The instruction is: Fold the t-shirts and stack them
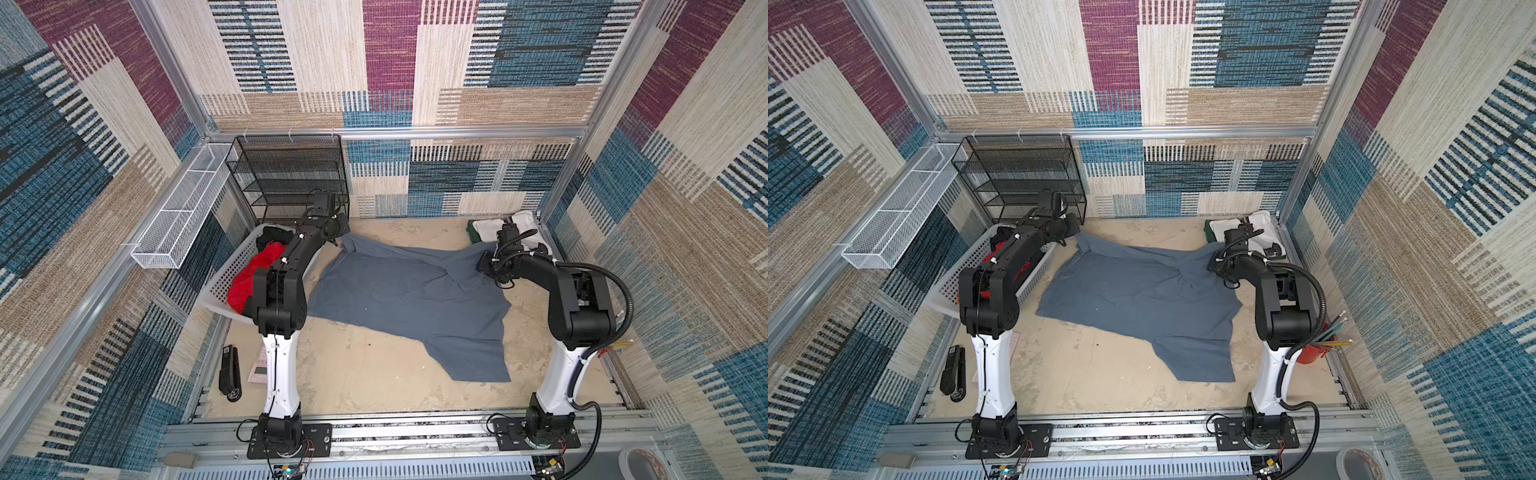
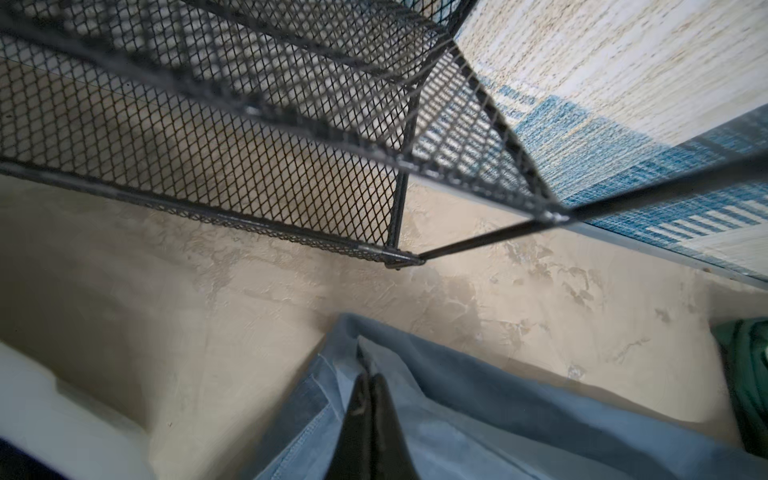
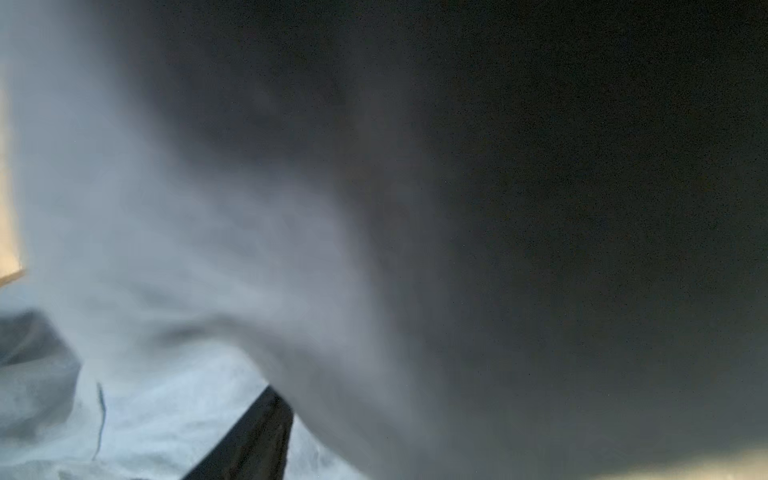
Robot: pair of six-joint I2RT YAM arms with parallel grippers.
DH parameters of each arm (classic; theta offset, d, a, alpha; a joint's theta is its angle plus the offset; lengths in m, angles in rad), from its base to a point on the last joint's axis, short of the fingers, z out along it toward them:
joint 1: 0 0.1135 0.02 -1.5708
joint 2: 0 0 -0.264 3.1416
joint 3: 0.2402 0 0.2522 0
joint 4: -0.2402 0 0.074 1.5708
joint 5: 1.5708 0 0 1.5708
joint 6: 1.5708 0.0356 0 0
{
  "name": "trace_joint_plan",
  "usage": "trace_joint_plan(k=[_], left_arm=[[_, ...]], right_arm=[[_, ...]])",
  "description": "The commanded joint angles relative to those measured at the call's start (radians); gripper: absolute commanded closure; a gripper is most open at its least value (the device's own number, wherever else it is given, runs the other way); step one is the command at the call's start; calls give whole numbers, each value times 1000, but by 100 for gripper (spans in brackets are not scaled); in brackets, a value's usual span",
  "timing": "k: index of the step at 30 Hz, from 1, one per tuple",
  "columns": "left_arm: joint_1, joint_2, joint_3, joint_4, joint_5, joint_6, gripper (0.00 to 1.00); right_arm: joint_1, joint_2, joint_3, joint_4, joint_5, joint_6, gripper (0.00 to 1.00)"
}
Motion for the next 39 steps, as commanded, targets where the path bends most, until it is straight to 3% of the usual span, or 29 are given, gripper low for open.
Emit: trace_joint_plan(k=[1,5,8,11,22,24,33,39], left_arm=[[2,7,15,-9,-20,26,100],[2,33,68,-36,-17,42,100],[2,56,113,-58,-17,51,100],[2,72,137,-50,-17,63,100],[0,295,523,-161,57,169,100],[1,294,528,-167,54,163,100],[-1,56,73,90,85,101,100],[-3,-44,-92,165,86,81,100]], right_arm=[[1,25,37,35,-15,-4,44],[1,41,88,22,-16,-11,63],[1,41,118,16,-13,-16,86],[0,45,158,-1,-6,-22,100],[0,39,286,-108,97,-23,100],[0,33,281,-114,94,-20,100],[0,-79,153,-87,94,-18,100],[0,-165,35,-56,80,-4,100]])
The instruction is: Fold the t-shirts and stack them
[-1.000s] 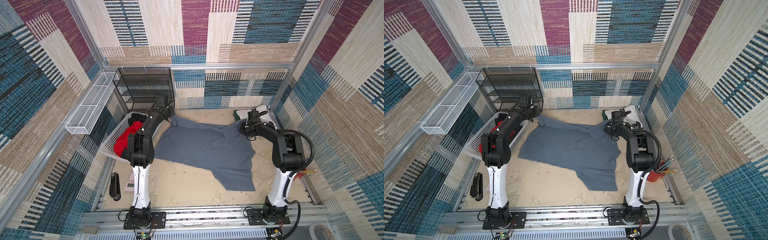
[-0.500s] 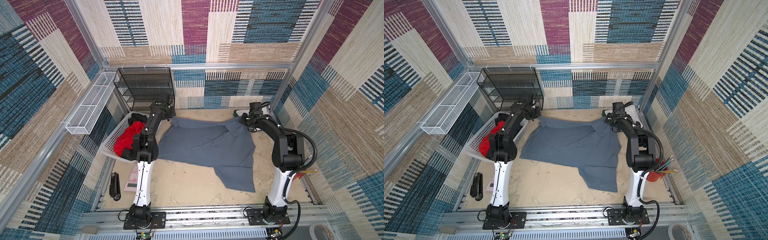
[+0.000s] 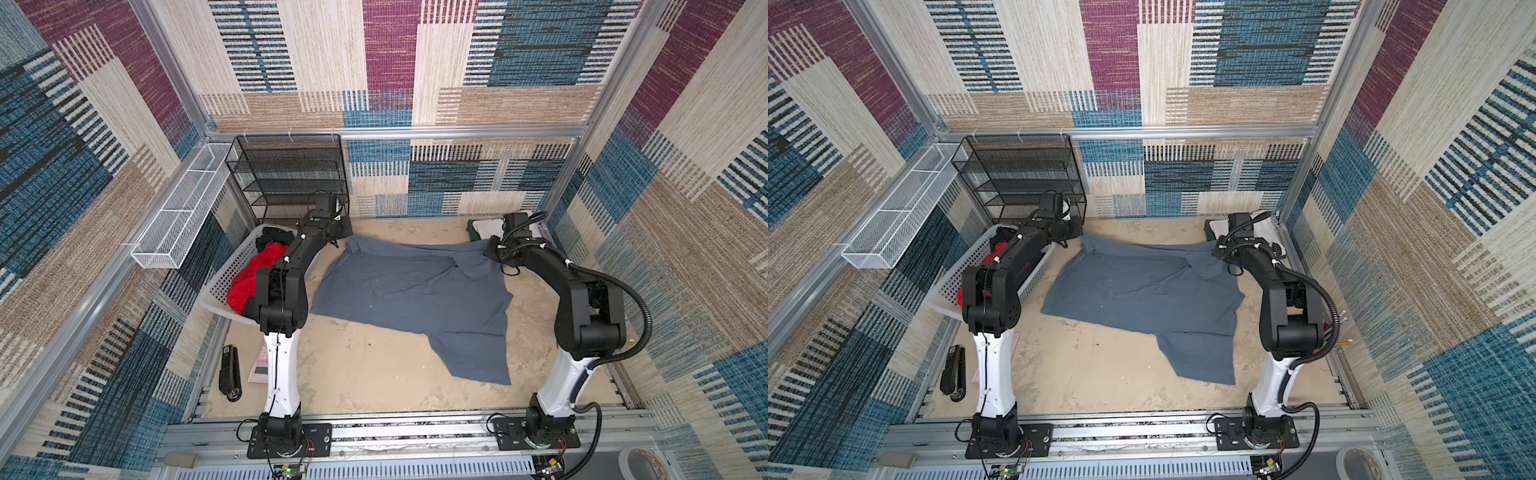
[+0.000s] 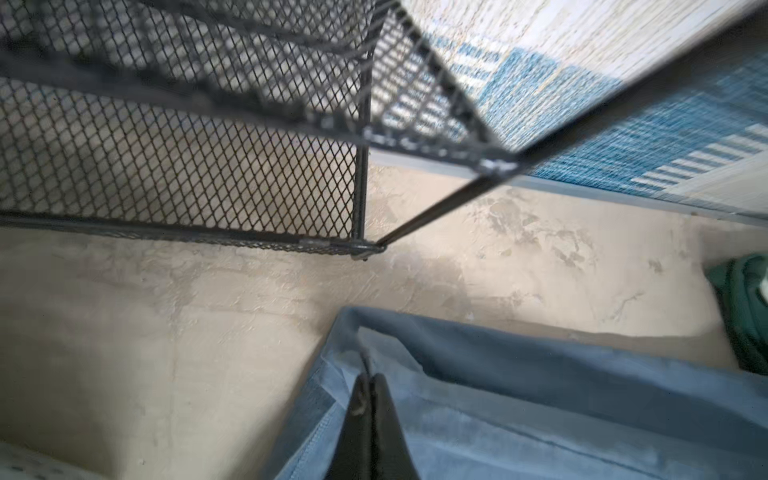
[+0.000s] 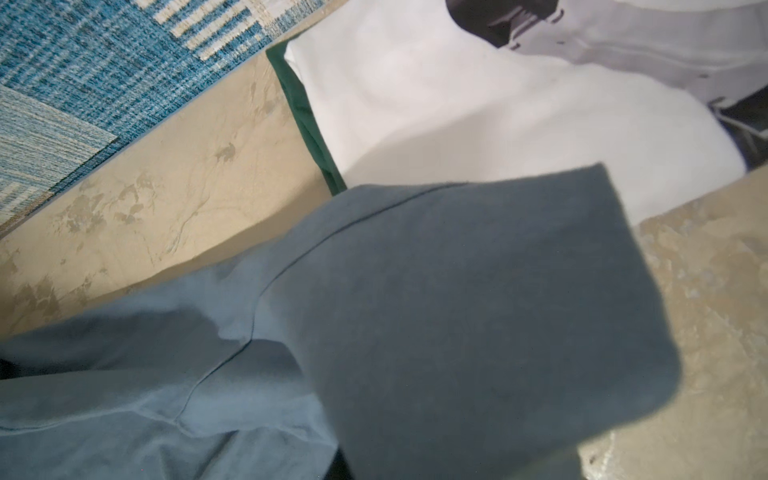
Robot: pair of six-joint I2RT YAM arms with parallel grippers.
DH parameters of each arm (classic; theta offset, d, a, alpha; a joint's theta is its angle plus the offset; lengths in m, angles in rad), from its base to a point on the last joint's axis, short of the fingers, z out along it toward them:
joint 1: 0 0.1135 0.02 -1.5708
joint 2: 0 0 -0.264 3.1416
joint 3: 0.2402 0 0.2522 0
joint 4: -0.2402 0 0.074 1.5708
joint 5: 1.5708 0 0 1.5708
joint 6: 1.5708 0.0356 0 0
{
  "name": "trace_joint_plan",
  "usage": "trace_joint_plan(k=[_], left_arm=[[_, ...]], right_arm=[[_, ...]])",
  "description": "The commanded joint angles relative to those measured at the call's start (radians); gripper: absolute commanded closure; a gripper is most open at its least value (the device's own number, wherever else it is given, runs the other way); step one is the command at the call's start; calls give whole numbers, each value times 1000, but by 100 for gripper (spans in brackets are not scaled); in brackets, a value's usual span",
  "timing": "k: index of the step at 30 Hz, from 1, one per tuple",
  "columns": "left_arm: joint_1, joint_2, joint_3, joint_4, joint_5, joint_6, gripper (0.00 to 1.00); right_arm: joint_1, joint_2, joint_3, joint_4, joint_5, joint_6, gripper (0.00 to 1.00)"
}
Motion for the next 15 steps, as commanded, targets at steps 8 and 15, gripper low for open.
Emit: trace_joint_plan(k=[8,15], left_arm=[[-1,-211,-283,204,-18,-52,100],[-22,-437,-550,317,-73,-55,100]], right_arm=[[0,-158,-184,57,-15,29,100],[-1,-319,-266,18,-17,29,100]])
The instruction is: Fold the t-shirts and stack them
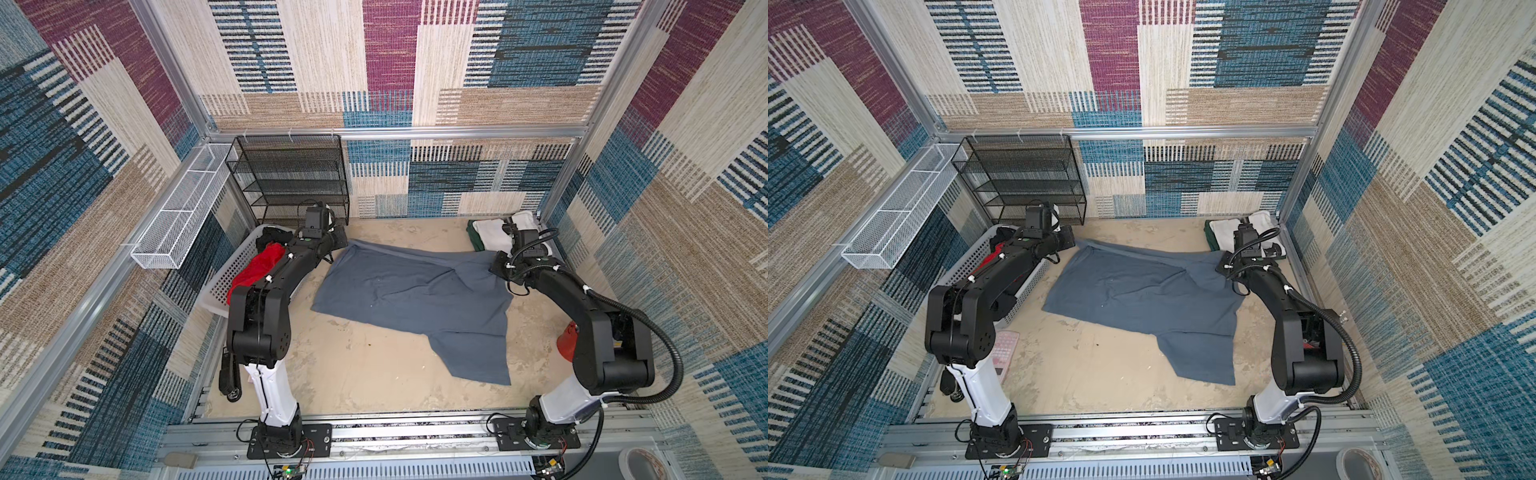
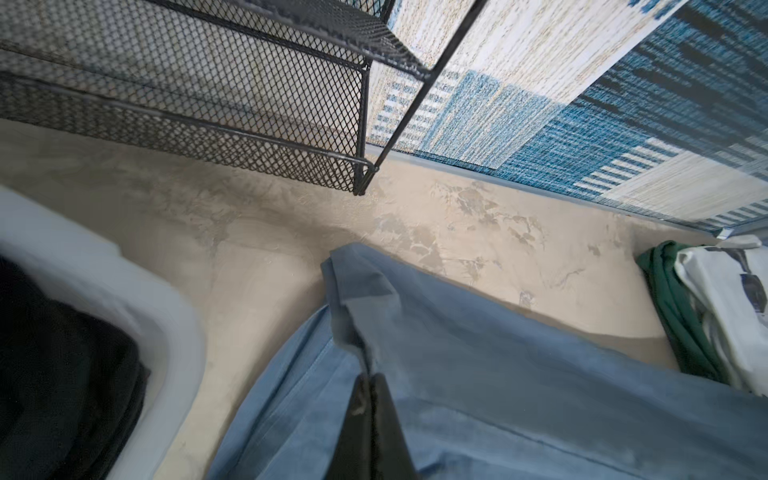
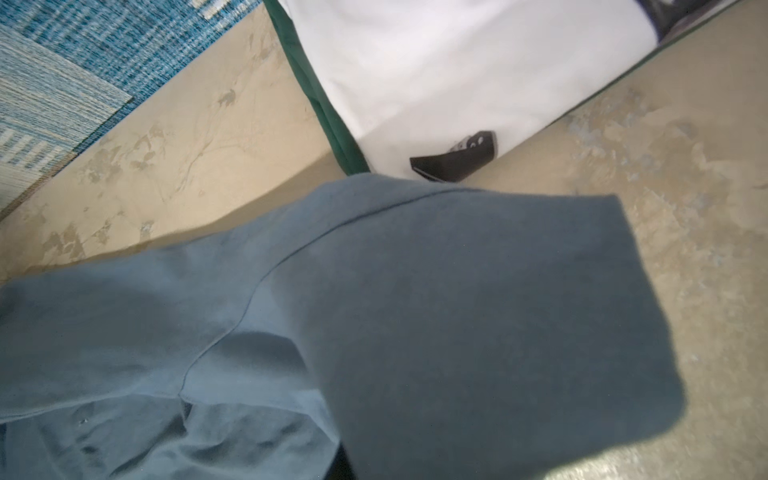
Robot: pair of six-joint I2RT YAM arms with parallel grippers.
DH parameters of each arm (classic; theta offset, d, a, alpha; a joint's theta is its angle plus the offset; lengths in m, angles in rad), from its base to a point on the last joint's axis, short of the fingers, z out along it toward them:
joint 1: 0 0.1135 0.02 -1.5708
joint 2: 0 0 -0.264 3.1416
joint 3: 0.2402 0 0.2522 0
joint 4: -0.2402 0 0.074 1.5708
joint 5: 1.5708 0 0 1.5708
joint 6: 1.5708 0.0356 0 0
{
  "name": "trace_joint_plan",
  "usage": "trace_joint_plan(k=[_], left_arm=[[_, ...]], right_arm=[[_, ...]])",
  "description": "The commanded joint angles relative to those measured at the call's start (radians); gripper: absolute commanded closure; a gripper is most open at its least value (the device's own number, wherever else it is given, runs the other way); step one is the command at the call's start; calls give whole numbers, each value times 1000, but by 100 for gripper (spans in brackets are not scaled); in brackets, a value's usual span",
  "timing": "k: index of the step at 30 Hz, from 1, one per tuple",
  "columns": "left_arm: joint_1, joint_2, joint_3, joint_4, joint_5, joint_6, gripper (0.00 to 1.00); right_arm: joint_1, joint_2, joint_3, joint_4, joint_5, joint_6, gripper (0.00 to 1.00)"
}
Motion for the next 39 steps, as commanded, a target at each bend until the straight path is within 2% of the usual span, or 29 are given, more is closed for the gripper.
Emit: trace_joint_plan(k=[1,6,12,16,21,25,31,32,34,37,39], left_arm=[[-13,-98,-86,95,-52,-7,100],[-59,-320,-231,76,-146,6,100],[-205,-717,-365,-24,-355,45,100],[-342,-913,-316,-176,-480,67,100],[-477,-1036,-184,-338,-579,35,100],[-482,-984,-76,-350,-645,90,100],[-456,-726,48,-240,-653,206,100],[-439,-685,57,-221,-643,208,100],[-363,-595,79,-198,-573,173,100],[-242,-433,150,-182,-459,122,100],[-205,-304,219,-137,-464,158,100]], right_arm=[[-2,-75,-12,-12,8,4,100],[-1,-217,-19,-70,24,-7,99],[-1,-401,11,-147,34,-30,94],[-2,-497,92,-223,28,-48,93],[-1,-585,236,-300,18,-61,89],[-1,-594,289,-265,-9,-53,86],[-1,-441,278,-152,-40,-38,87],[-1,-409,268,-124,-42,-38,89],[0,-323,269,-76,-46,-33,100],[-1,-172,297,-1,-51,-26,100],[-4,-51,347,51,-30,-28,100]])
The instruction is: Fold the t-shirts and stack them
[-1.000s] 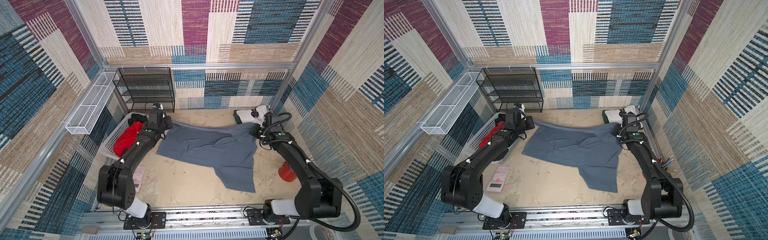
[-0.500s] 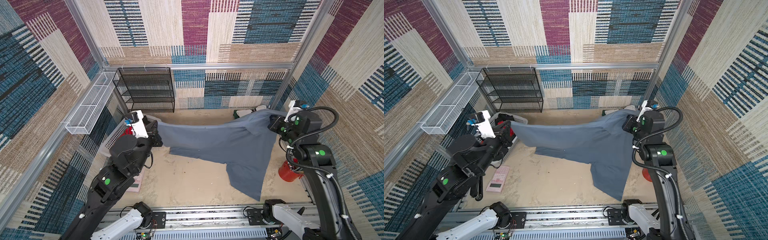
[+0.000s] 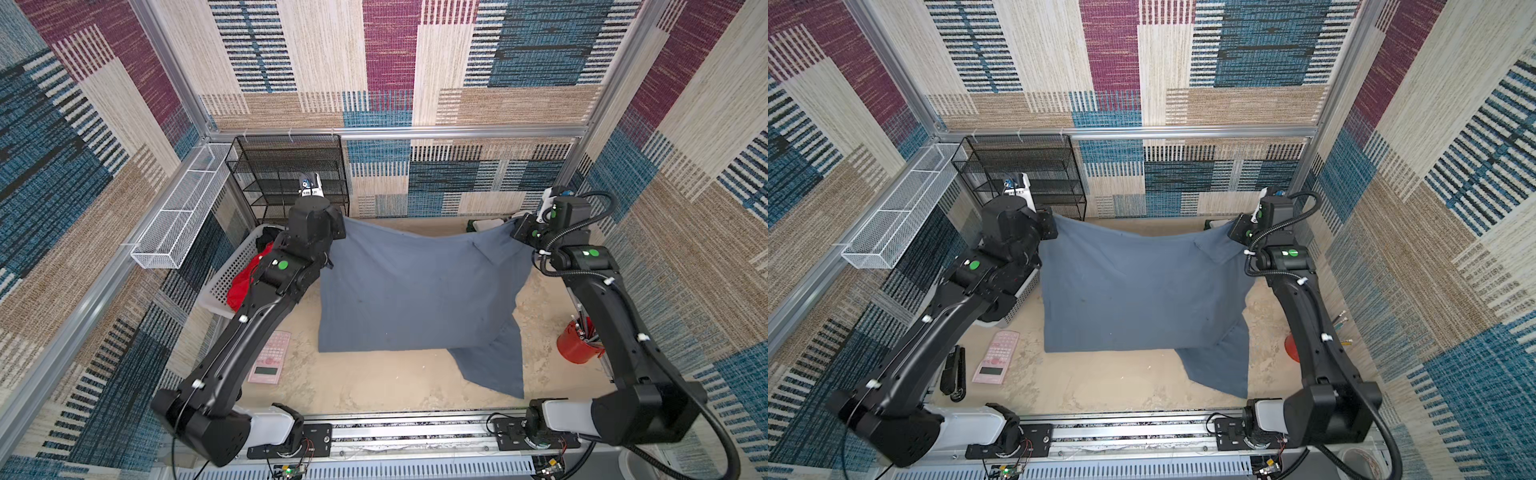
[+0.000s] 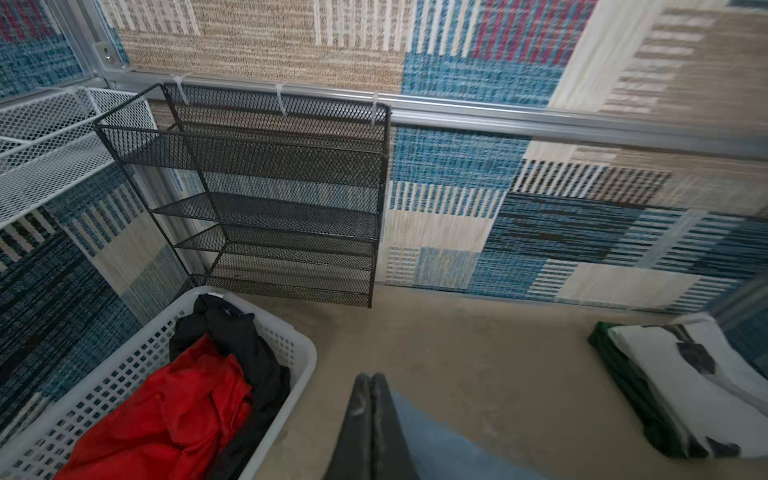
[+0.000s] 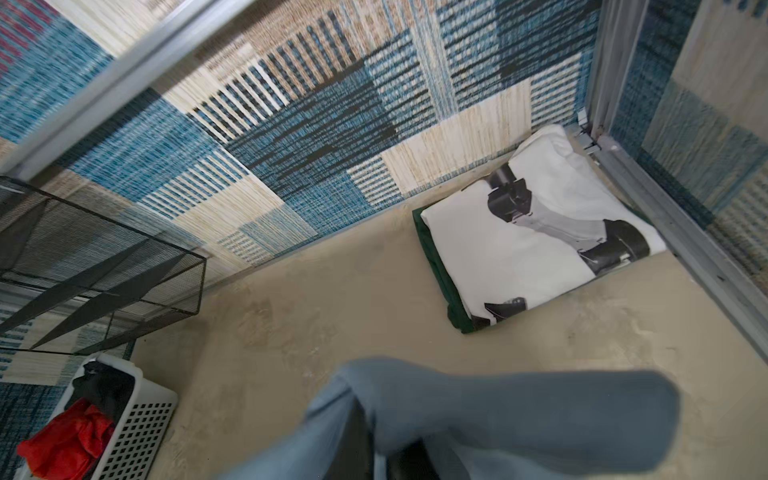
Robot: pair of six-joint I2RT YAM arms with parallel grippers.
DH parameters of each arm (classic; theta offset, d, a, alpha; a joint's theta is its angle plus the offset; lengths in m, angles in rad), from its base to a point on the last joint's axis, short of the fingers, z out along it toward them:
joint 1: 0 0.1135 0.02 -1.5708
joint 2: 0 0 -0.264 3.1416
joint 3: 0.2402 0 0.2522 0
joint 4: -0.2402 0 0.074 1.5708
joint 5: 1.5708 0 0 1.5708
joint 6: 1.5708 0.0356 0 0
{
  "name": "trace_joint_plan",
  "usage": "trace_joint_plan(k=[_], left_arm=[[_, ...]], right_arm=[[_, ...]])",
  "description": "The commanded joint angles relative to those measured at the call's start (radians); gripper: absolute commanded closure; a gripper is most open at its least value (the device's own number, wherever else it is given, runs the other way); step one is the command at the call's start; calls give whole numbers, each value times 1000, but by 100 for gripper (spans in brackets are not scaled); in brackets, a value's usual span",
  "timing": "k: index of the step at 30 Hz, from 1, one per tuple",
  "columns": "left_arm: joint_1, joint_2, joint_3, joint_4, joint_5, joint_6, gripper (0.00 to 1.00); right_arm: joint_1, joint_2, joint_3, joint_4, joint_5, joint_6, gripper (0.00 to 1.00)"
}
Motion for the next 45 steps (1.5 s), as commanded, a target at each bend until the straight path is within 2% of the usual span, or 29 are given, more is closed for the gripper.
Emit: trace_joint_plan(k=[1,6,9,10,12,14,17,21,24,27,31,34,39,42,45], left_arm=[[51,175,112,109,59,33,100],[92,527,513,29,115,123,100],[90,635,698,-48,133,129,100],[89,639,718,-60,135,122,100],[83,592,676,-44,138,110,100],[70,499,558,23,138,116,100],[38,313,348,111,117,123,100],[-53,16,35,266,37,165,100],[-116,-160,-82,292,-14,184,100],[-177,-279,-79,261,-29,214,100],[-211,-352,18,184,-13,233,100],[-211,-340,128,124,-5,267,100],[-208,-273,239,84,-36,332,100],[-202,-234,240,84,-54,353,100],[-168,-193,211,79,-44,343,100]], right_arm=[[-5,164,91,152,22,12,100],[-7,491,458,114,34,-14,100],[-7,603,657,39,75,-42,100],[-7,620,705,9,84,-50,100],[-6,599,721,-7,98,-66,100],[-7,523,661,13,117,-82,100],[-6,330,478,71,156,-103,100],[-6,2,192,167,203,-101,100],[-5,-159,114,165,225,-121,100],[-5,-227,176,94,217,-143,100],[-6,-223,383,11,207,-181,100],[-5,-171,548,-40,217,-214,100],[-5,-32,757,-91,136,-200,100],[-6,31,773,-102,109,-180,100],[-5,52,673,-59,90,-180,100]])
